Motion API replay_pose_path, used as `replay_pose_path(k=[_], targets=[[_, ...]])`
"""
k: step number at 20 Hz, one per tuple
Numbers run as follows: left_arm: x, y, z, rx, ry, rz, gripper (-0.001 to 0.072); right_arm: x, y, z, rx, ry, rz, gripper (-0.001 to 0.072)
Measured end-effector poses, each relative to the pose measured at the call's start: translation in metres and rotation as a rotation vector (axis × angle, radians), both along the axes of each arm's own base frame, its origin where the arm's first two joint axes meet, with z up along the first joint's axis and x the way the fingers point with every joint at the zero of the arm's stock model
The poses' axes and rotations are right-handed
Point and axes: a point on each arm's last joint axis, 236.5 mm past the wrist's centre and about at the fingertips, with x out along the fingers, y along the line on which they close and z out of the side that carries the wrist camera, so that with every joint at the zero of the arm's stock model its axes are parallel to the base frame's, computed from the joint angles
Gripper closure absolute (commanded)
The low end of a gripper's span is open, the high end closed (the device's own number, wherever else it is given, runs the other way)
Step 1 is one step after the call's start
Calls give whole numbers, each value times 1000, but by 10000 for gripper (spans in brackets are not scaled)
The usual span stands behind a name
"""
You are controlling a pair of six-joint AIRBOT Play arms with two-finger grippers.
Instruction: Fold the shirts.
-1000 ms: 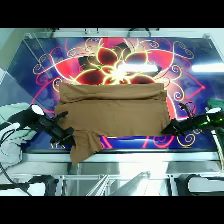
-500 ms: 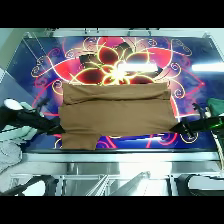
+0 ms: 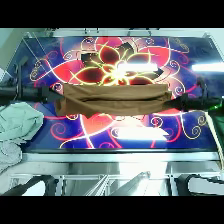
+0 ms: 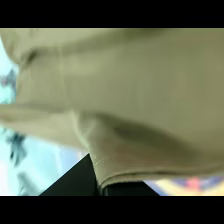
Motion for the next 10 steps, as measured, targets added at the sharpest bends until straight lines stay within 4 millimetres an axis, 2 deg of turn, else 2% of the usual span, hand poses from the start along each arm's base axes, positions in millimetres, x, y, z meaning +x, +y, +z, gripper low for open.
replay_pose_path(k=[2, 4, 7, 10], targets=[[33, 0, 2, -7, -22, -5, 687, 34, -8, 5, -30, -43, -48, 695], [67, 5, -8, -12, -21, 1, 687, 60, -16, 0, -41, -49, -83, 695], [108, 14, -40, -28, 26, 16, 687, 85, -25, -26, -45, -23, -115, 694], [139, 21, -80, -43, 81, 27, 687, 96, -30, -59, -41, 27, -138, 693]])
